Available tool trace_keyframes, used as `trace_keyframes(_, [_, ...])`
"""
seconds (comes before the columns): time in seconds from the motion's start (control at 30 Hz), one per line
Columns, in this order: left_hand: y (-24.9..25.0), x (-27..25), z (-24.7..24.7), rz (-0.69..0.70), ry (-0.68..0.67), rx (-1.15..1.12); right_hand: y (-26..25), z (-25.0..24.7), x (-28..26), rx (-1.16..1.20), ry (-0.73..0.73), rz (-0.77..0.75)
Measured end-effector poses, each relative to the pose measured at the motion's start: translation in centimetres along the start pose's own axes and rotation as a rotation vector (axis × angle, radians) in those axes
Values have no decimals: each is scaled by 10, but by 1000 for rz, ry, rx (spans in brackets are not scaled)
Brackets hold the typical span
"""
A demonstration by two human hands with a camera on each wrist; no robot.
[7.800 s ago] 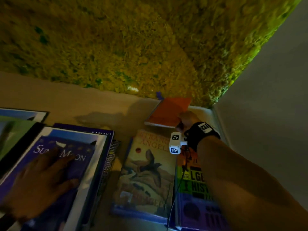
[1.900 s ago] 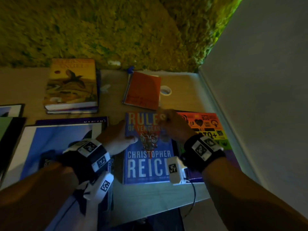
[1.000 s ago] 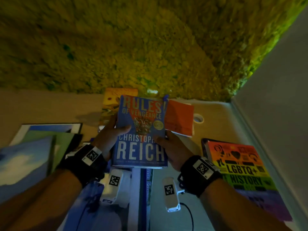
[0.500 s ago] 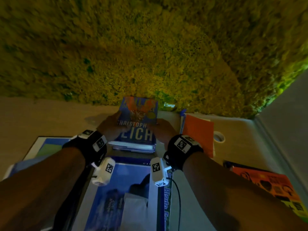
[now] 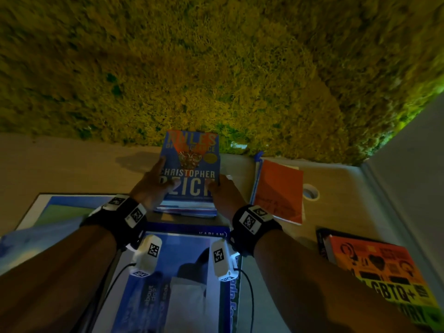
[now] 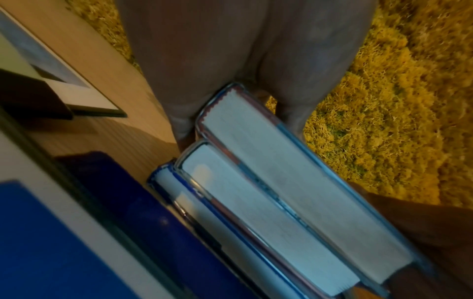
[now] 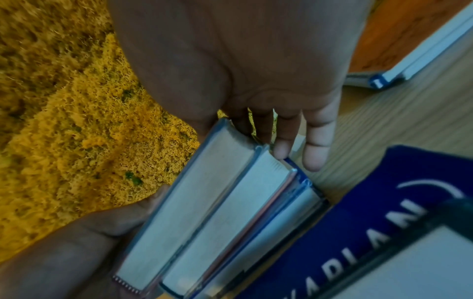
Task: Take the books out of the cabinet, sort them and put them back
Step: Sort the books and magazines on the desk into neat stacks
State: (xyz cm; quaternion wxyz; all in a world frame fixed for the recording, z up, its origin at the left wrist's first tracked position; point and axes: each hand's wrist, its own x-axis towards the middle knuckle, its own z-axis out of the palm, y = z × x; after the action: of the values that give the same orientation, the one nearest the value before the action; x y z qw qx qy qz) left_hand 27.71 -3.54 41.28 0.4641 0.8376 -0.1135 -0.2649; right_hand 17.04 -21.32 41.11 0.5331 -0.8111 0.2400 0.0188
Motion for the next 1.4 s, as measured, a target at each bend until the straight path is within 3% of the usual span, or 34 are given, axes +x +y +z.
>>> trace_keyframes(0.33, [-6, 2, 2, 40, 46, -109, 11, 8, 1, 6, -8, -8])
trace_keyframes(0.47, [-8, 4, 4, 25, 38, -77, 5, 3, -2, -16, -70, 57])
trace_keyframes(0.67, [2, -7, 5, 0, 31, -97, -28, -21, -39, -16, -196, 142])
trace_keyframes(0.73, [1, -16, 7, 9, 86, -87, -26, -23, -57, -37, -148, 150])
trace_keyframes(0.87, [-11, -43, 5, -16, 51, -164, -1, -13, -100, 22, -7, 106])
trace_keyframes(0.97, [-19, -82, 1, -27, 41, 68, 27, -6, -139, -15, 86, 102])
trace_keyframes(1.07, [-48, -123, -3, 119, 87, 94, 50, 1, -183, -63, 21, 187])
trace_keyframes(1.13, [-72, -150, -3, 134, 73, 77, 59, 9, -209, -94, -74, 223])
trace_keyframes(1.27, [-100, -199, 18, 2, 102, 113, 79, 22, -233, -70, -116, 173])
trace_keyframes(1.4, [-86, -225, 54, -78, 153, 280, 147, 29, -207, 6, -76, 130])
